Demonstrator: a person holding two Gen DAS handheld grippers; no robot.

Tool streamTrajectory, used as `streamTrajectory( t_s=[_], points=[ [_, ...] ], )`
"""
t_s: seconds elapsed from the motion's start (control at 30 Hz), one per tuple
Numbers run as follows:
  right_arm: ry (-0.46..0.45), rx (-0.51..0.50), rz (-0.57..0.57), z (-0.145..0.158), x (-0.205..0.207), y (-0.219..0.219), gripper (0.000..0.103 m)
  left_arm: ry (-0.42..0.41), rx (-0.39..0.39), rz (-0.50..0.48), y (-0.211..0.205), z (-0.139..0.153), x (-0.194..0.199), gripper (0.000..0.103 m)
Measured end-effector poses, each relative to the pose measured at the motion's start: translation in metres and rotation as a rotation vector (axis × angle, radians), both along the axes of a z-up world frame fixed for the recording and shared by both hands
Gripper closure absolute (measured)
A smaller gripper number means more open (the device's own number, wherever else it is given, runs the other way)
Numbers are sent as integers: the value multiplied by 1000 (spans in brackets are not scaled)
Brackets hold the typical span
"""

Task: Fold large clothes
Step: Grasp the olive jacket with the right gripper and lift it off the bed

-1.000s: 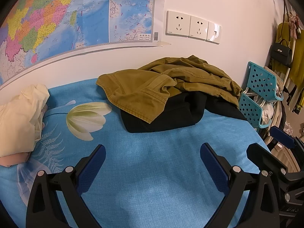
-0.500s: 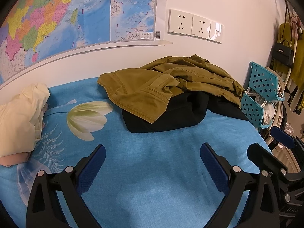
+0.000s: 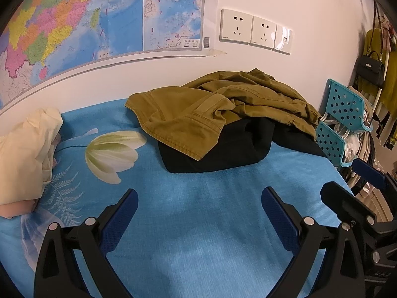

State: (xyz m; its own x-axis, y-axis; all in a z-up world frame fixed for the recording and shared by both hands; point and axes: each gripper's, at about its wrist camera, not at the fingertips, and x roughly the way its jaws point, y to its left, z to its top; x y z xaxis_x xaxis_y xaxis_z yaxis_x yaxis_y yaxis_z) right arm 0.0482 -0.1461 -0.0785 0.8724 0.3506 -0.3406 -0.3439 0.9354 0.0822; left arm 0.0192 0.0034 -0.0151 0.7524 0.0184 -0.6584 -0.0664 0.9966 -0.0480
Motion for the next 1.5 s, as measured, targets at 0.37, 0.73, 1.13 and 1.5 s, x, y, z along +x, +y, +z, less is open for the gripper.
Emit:
streamTrajectory(
  t_s=[0.37,0.73,1.13,1.5],
  points=[
    [-57,-169,30,19,49,17,6,52,-14,47,23,-7,25,7],
    [-160,-627,76,1,141,89,6,81,14,135,62,-12,48,7],
    [-182,-659,192,16,180,103,77,117,44,205,96,-21,61,7],
    [-100,-467,261,45,179,72,37,128,93,228,113,-29,75,7]
  ],
)
